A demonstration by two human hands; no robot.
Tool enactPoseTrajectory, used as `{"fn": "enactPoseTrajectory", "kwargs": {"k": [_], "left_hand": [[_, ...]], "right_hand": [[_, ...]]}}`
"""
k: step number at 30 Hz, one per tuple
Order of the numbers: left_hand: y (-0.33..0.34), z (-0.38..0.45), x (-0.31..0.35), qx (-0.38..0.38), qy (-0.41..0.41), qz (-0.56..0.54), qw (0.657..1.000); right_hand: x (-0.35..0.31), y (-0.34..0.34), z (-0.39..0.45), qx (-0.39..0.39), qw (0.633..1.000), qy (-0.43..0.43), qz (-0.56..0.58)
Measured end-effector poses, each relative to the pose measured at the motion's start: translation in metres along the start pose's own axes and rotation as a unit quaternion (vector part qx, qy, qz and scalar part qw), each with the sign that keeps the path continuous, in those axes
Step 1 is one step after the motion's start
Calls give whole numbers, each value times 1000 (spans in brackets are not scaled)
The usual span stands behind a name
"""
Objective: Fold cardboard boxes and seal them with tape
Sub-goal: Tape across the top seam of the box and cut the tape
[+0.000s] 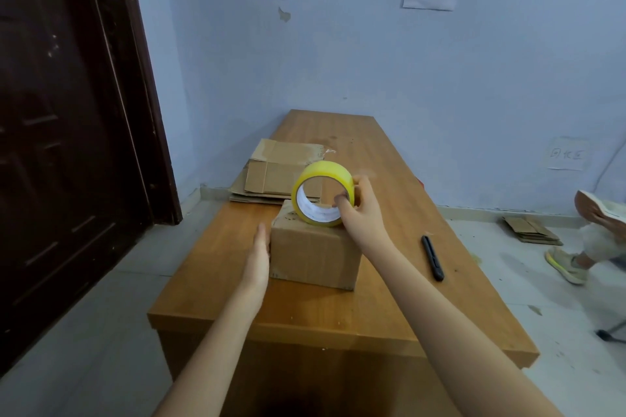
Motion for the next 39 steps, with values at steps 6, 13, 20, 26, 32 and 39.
{"fn": "enactPoseTrajectory", "kwargs": {"k": [6,13,20,26,32,39], "left_hand": [[0,7,20,-31,27,5,999],[0,12,8,-10,41,4,999],[-4,2,20,-36,40,67,996],[26,-4,68,-71,167,371,911],[24,4,55,-42,229,513,826],[24,3,59,-23,236,661,712]], "right_hand": [[0,1,1,-11,1000,4,7],[0,2,2,-11,1000,2,14],[0,2,1,-11,1000,3,20],[-1,-1,-2,10,999,-26,42],[3,8,-11,-5,998,-60,21],[6,6,-7,15,997,-66,47]]}}
Point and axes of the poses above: each hand's wrist, its own z-axis towards the middle knuckle, its own y-axis out of the palm, x = y × z, the point moved 5 cm from there along z, towards the middle knuckle, and after that the axes turned 9 degrees about -x, right-handed, at the moved point
